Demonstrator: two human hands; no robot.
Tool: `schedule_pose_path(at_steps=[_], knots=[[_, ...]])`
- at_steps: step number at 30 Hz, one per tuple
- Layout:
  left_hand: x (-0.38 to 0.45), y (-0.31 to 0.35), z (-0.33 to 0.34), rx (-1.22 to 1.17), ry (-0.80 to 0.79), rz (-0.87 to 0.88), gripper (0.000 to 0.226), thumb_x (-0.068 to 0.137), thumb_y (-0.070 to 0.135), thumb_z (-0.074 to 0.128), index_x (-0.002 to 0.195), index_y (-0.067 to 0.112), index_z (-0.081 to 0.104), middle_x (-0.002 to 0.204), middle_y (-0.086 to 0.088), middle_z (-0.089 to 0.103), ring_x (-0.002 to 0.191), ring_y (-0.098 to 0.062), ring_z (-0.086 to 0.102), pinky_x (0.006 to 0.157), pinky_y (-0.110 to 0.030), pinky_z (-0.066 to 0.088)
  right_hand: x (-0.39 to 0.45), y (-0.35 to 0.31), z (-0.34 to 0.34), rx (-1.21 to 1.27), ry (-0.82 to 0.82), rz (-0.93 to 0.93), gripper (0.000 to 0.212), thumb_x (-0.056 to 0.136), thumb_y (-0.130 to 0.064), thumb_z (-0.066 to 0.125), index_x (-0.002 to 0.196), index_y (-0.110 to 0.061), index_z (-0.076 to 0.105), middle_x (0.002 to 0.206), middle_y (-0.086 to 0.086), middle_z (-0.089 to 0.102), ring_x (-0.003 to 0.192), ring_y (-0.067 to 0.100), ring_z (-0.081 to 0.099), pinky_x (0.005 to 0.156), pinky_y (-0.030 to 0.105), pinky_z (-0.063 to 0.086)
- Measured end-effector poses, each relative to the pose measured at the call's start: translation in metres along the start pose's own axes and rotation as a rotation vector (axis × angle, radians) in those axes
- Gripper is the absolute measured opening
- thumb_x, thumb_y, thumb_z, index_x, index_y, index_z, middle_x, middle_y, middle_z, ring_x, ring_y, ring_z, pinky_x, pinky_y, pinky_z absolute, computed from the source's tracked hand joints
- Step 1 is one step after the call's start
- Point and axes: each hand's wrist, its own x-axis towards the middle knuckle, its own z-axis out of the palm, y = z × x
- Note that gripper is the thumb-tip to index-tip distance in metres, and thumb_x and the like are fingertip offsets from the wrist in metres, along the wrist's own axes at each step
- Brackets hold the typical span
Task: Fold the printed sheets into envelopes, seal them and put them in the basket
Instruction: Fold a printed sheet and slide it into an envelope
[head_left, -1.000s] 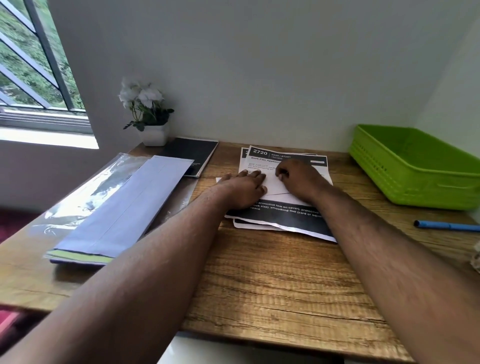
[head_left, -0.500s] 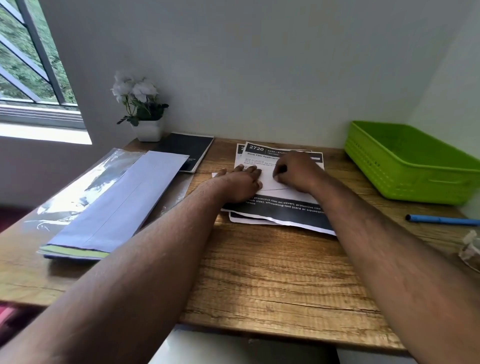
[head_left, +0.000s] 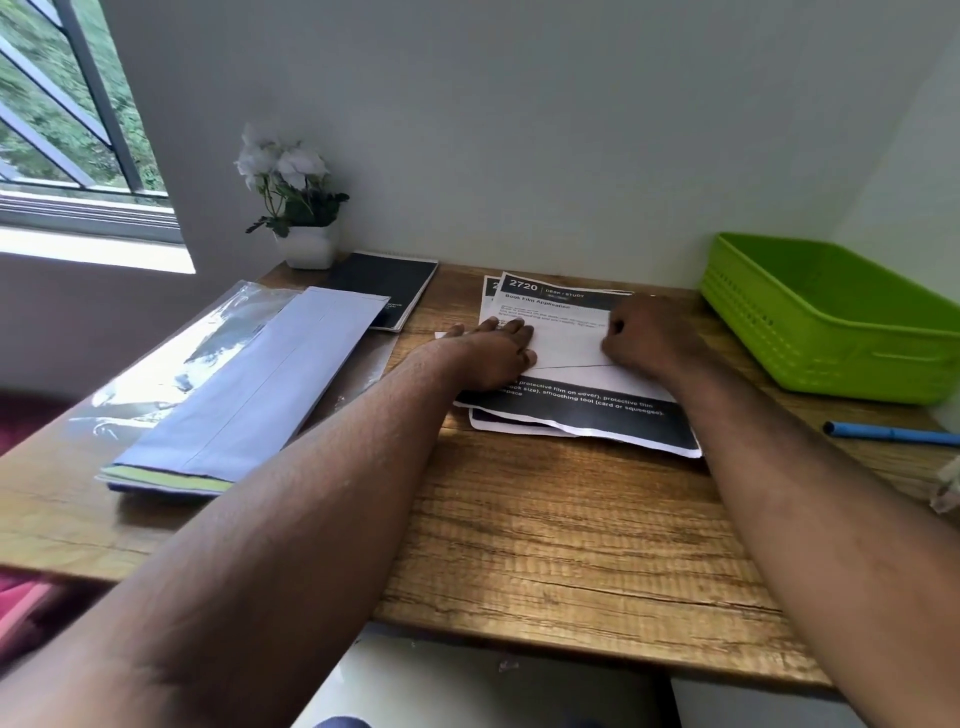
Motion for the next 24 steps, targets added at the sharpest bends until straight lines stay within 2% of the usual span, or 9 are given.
schedule_pose_path(at_steps=[3,6,11,16,17,19,21,22,24], knots=[[0.003,0.002,0.000,0.016,0.002,0.003,0.056,0.105,0.039,0.022,0.156,0.021,0.004,0.164,0.004,-0.002,0.150,-0.020,-0.003,0.119,-0.049,-0.002,-0.001,-0.013,0.006,0.056,0.027,-0.073,0.020,0.086,-0.014,0.057,0.099,-0.008,0.071,0.112,0.014,0.068,0.106,0.030,0.060,0.084,0.027,0.042],[0.003,0.003,-0.001,0.009,0.017,-0.014,0.057,0.105,0.040,0.022,0.156,0.020,0.004,0.164,0.002,-0.001,0.150,-0.021,-0.003,0.119,-0.049,-0.001,0.000,-0.037,0.019,0.169,-0.125,-0.134,0.035,0.098,-0.031,0.046,0.124,-0.012,0.061,0.134,0.010,0.057,0.124,0.028,0.050,0.103,0.034,0.038],[-0.007,-0.009,-0.004,0.025,-0.004,-0.144,0.060,0.104,0.047,0.020,0.156,0.022,0.005,0.164,0.002,0.002,0.150,-0.018,0.002,0.116,-0.057,-0.010,-0.002,-0.034,0.022,0.052,-0.186,-0.121,0.043,0.102,-0.031,0.036,0.140,-0.015,0.044,0.147,0.011,0.043,0.134,0.031,0.039,0.108,0.033,0.030],[-0.033,-0.047,-0.014,0.281,-0.002,-0.320,0.054,0.102,0.046,0.024,0.150,0.023,0.030,0.161,0.002,0.020,0.150,-0.022,0.007,0.103,-0.072,-0.016,-0.005,-0.039,0.021,0.077,-0.182,-0.129,0.042,0.102,-0.031,0.036,0.139,-0.015,0.045,0.144,0.016,0.046,0.130,0.035,0.043,0.105,0.036,0.034],[-0.037,-0.051,-0.016,0.290,-0.006,-0.333,0.051,0.101,0.044,0.029,0.147,0.025,0.036,0.160,0.003,0.023,0.150,-0.022,0.010,0.100,-0.076,-0.014,-0.005,-0.036,0.022,0.083,-0.163,-0.133,0.041,0.102,-0.030,0.036,0.137,-0.014,0.048,0.142,0.017,0.048,0.128,0.035,0.045,0.104,0.037,0.036],[-0.050,-0.059,-0.022,0.125,0.111,-0.356,0.039,0.097,0.039,0.046,0.134,0.028,0.052,0.145,0.005,0.046,0.143,-0.021,0.031,0.103,-0.079,0.000,-0.007,-0.035,0.024,0.110,-0.121,-0.158,0.041,0.101,-0.031,0.038,0.136,-0.014,0.048,0.142,0.017,0.048,0.128,0.035,0.046,0.104,0.038,0.036],[-0.060,-0.066,-0.031,-0.082,0.301,-0.380,0.024,0.088,0.035,0.064,0.111,0.029,0.064,0.118,0.005,0.061,0.125,-0.021,0.051,0.105,-0.066,0.024,-0.010,-0.035,0.022,0.154,-0.061,-0.172,0.042,0.100,-0.030,0.040,0.139,-0.014,0.046,0.144,0.016,0.046,0.131,0.035,0.044,0.106,0.039,0.035],[-0.064,-0.073,-0.034,-0.134,0.344,-0.392,0.022,0.084,0.035,0.069,0.105,0.029,0.065,0.114,0.007,0.063,0.119,-0.020,0.055,0.104,-0.057,0.032,-0.010,-0.035,0.023,0.174,-0.027,-0.179,0.042,0.100,-0.029,0.041,0.138,-0.013,0.047,0.144,0.016,0.046,0.131,0.035,0.044,0.106,0.040,0.035],[-0.067,-0.083,-0.037,-0.165,0.409,-0.445,0.042,0.077,0.039,0.075,0.117,0.037,0.064,0.122,0.012,0.060,0.121,-0.017,0.051,0.103,-0.048,0.034,-0.008,-0.034,0.021,0.185,0.027,-0.209,0.039,0.100,-0.027,0.042,0.133,-0.009,0.052,0.139,0.019,0.051,0.127,0.037,0.047,0.103,0.041,0.038]])
